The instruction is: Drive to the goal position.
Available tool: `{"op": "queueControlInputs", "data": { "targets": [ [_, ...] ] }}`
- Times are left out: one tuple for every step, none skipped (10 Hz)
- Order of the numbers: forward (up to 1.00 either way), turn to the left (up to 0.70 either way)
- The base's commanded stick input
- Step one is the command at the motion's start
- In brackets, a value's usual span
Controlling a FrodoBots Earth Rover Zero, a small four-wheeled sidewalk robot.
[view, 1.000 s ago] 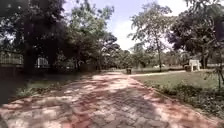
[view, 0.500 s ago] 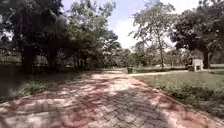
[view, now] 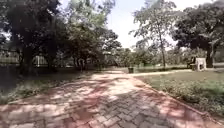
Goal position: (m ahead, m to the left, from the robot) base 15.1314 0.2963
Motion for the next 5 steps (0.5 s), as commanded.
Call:
{"op": "queueControlInputs", "data": {
  "targets": [
    [0.7, 0.0],
    [0.7, 0.0],
    [0.7, 0.0],
    [0.7, 0.0],
    [0.7, 0.0]
  ]
}}
